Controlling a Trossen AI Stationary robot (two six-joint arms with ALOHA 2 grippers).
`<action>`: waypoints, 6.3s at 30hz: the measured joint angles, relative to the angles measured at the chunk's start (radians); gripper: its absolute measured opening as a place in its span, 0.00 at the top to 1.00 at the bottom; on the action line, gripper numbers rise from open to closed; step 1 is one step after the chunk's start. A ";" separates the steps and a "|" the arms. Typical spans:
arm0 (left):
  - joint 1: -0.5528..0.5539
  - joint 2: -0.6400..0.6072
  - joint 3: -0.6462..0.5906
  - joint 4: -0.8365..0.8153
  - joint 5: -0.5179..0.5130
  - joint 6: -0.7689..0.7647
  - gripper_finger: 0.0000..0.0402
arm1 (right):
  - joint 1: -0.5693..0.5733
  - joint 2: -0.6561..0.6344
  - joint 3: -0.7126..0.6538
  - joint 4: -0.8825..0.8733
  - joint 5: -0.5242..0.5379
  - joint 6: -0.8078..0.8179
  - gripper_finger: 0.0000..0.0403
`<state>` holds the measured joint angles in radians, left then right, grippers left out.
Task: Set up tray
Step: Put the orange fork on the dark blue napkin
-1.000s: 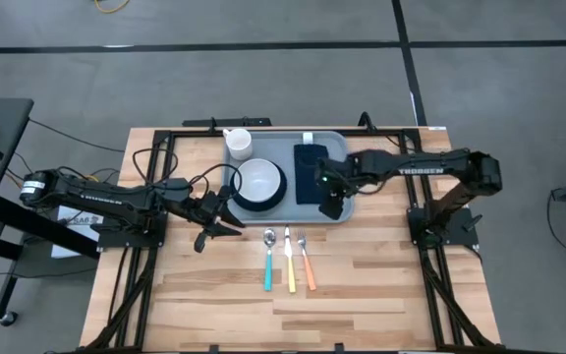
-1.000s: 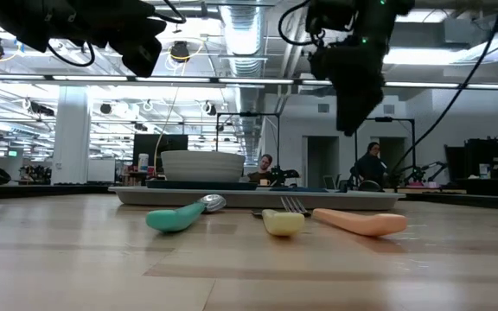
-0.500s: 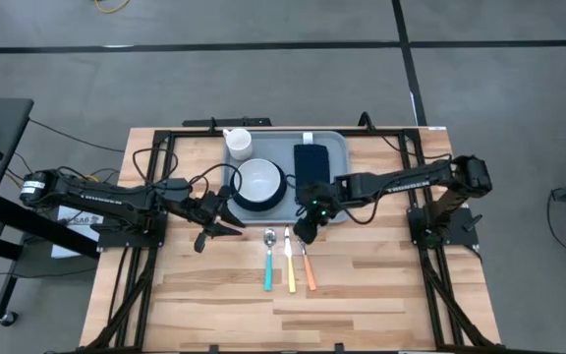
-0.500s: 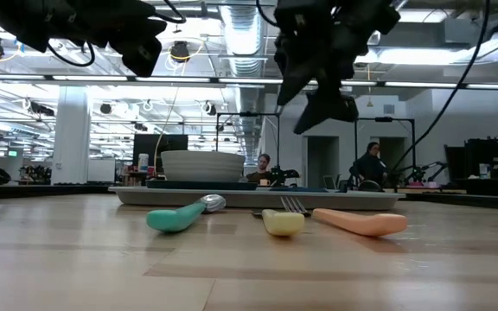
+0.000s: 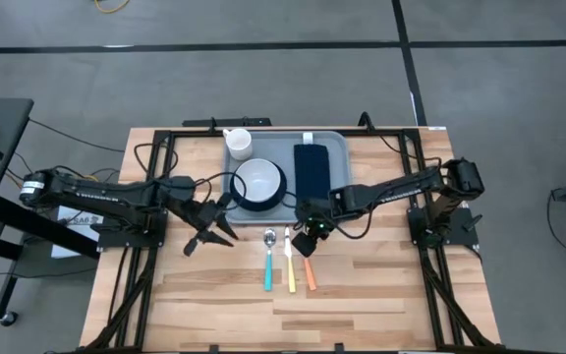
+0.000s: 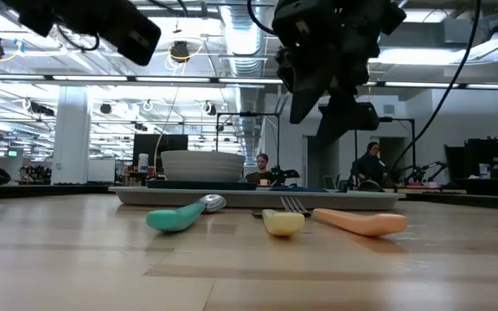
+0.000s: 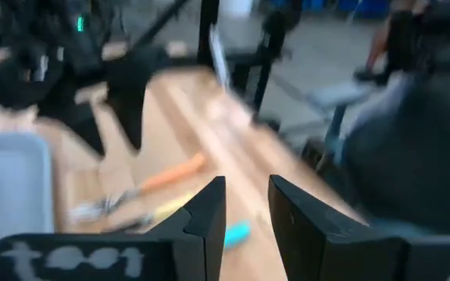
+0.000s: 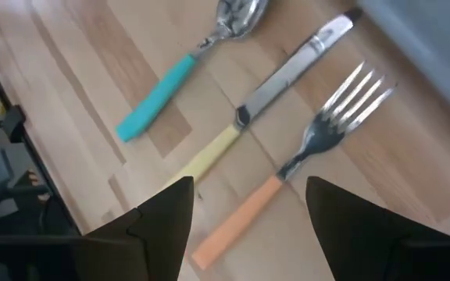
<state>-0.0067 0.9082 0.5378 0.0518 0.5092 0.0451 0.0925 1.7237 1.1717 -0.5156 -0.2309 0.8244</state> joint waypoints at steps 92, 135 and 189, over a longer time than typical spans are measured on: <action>-0.054 -0.123 0.106 -0.660 -0.441 -0.048 0.78 | 0.119 0.387 0.253 -0.304 0.135 0.319 0.54; -0.054 -0.122 0.105 -0.670 -0.437 -0.047 0.78 | 0.054 0.209 0.263 -0.430 0.086 0.290 0.94; -0.055 -0.123 0.105 -0.669 -0.437 -0.047 0.78 | -0.598 0.393 0.438 -0.461 0.106 0.057 0.96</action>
<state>-0.0614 0.7856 0.6430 -0.6170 0.0722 -0.0021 -0.5059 2.1162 1.6096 -0.9765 -0.1247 0.8812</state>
